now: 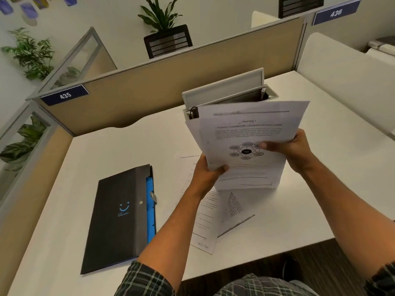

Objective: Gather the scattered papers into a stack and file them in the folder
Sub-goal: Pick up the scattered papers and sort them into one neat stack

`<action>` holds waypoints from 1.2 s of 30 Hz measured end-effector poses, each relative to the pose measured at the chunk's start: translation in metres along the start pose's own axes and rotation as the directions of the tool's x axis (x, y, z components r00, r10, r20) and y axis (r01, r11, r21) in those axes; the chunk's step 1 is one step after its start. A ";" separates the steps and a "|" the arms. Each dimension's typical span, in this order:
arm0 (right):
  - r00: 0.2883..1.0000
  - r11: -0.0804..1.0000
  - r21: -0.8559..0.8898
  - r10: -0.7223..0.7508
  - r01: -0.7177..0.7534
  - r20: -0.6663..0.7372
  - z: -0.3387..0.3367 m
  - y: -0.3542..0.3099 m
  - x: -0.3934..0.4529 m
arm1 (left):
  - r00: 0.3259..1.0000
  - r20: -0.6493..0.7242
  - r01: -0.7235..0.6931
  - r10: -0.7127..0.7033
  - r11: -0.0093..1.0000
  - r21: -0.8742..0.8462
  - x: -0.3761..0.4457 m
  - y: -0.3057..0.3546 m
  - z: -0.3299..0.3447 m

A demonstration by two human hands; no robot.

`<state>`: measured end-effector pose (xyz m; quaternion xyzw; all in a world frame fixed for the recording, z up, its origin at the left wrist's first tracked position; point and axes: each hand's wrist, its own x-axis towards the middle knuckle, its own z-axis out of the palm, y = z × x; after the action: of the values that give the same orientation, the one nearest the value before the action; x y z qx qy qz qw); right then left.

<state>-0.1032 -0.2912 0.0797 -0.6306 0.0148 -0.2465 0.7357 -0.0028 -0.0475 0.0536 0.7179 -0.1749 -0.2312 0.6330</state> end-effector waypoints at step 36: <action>0.883 0.959 -0.141 0.163 -0.247 -0.441 -0.047 0.051 -0.032 | 0.857 -0.433 0.501 -0.280 0.260 0.825 -0.001 -0.081 -0.088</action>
<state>-0.1295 -0.3179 0.0128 -0.6248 0.2655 -0.2958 0.6720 0.0415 0.0373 -0.0179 0.9832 -0.0249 -0.1703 0.0599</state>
